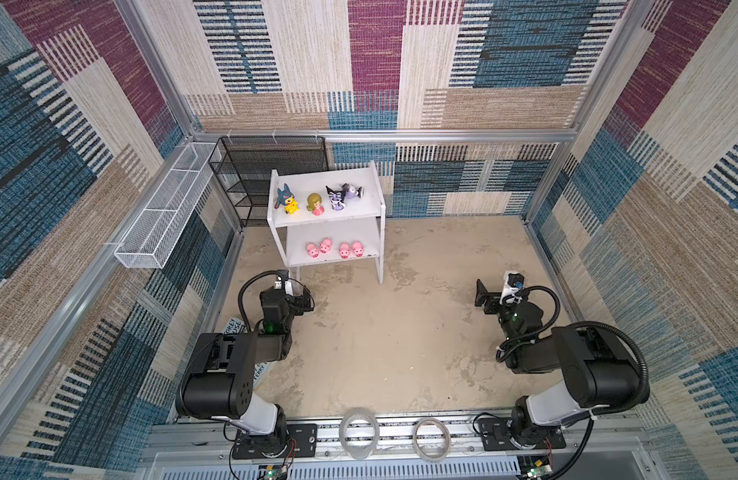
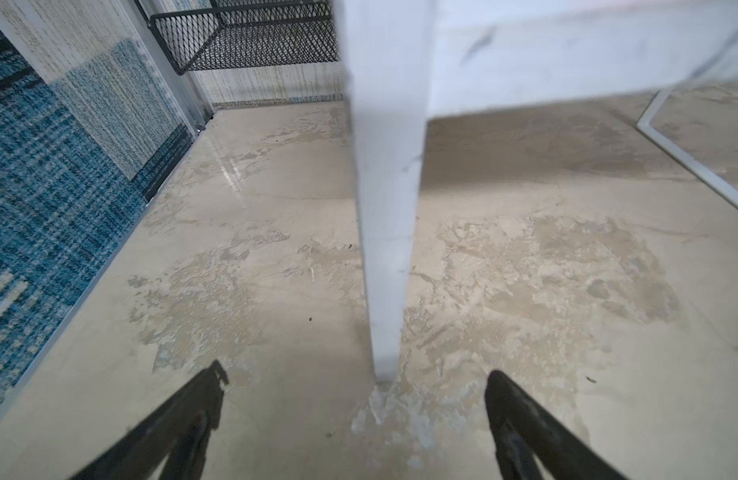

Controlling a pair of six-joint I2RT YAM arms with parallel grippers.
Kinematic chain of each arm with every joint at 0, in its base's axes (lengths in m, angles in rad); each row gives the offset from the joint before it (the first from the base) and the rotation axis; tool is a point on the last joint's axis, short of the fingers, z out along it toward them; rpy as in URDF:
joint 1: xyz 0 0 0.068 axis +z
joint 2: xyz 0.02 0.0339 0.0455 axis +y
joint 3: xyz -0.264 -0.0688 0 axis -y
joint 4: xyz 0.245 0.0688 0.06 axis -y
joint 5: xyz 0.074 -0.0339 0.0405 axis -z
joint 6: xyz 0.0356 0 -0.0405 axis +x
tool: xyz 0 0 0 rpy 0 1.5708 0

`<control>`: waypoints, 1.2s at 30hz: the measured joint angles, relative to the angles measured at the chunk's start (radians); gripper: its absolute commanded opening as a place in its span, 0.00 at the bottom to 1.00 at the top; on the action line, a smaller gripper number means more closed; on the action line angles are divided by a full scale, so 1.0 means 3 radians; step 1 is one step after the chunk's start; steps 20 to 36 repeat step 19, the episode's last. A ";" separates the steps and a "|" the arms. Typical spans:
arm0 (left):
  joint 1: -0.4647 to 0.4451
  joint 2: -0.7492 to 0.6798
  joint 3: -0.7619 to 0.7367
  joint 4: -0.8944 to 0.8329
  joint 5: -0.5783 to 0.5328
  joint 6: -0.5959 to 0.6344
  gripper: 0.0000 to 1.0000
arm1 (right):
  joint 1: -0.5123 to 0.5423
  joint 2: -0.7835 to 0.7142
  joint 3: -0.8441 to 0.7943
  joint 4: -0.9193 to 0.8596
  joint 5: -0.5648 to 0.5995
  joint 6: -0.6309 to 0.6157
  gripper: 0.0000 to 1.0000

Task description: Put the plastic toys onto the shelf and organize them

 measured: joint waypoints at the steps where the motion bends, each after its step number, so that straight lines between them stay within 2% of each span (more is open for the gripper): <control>1: -0.0006 0.0001 0.0000 0.0000 -0.0023 0.0000 0.99 | 0.0000 0.0000 0.0001 0.0001 0.0000 0.0000 1.00; 36: -0.0011 0.0001 0.0001 0.0000 -0.0108 0.0000 0.99 | 0.0000 0.0001 0.0065 -0.0014 -0.0085 -0.0041 1.00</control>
